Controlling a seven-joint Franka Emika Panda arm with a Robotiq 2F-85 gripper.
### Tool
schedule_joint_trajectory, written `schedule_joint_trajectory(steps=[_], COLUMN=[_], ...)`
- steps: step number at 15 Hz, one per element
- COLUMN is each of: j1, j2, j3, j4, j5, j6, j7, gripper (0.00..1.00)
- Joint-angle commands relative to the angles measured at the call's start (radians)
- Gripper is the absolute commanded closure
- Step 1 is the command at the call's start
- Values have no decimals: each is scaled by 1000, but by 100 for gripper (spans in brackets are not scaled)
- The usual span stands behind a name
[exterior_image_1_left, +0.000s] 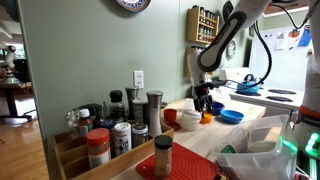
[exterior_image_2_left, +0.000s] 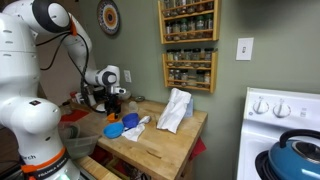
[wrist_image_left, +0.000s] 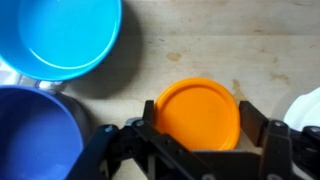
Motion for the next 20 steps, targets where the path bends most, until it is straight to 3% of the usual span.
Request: schedule_joint_trajectory(steps=[1, 16, 17, 18, 20], j1=[5, 3, 3, 3, 4], j2=[-1, 7, 8, 7, 0], j3=[-12, -19, -19, -20, -20], j4=[2, -1, -1, -1, -4], j5=[-17, -8, -9, -11, -11], j6=[-9, -5, -6, -8, -8], j7=[16, 11, 12, 14, 15], gripper=[24, 23, 22, 4, 0])
